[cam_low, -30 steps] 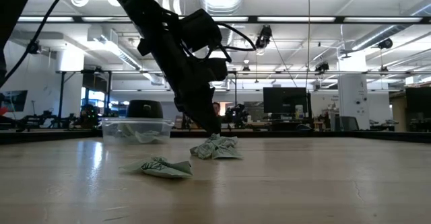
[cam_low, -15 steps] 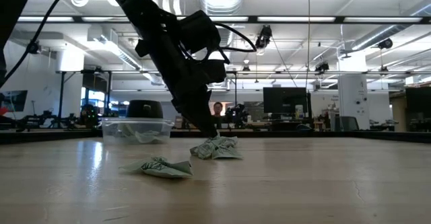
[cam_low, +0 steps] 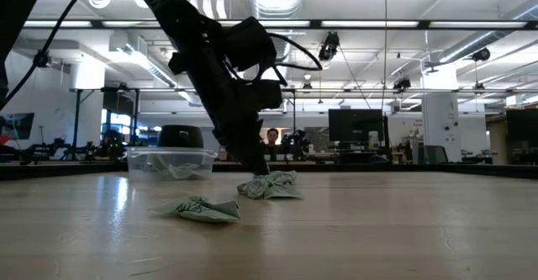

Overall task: Pick and place items into bin
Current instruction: Put the green stevia packet into the transparent bin

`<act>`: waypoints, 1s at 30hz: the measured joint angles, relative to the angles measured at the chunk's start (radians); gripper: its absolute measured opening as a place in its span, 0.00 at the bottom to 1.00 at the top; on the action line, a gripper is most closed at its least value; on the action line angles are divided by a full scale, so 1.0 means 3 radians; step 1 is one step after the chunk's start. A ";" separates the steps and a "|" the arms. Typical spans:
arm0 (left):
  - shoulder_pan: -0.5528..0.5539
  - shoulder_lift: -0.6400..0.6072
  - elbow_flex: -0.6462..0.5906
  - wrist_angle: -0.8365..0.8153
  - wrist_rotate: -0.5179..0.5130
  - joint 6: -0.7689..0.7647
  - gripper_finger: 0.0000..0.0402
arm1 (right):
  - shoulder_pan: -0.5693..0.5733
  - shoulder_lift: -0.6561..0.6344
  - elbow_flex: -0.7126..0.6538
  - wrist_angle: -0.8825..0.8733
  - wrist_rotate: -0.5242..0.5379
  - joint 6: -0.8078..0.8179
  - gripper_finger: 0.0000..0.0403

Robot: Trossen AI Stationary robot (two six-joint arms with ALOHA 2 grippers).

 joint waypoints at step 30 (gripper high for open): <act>-0.0003 -0.0005 0.0038 -0.0011 0.0007 0.0015 0.01 | -0.0001 0.0001 -0.0104 0.0004 -0.0003 0.0036 0.15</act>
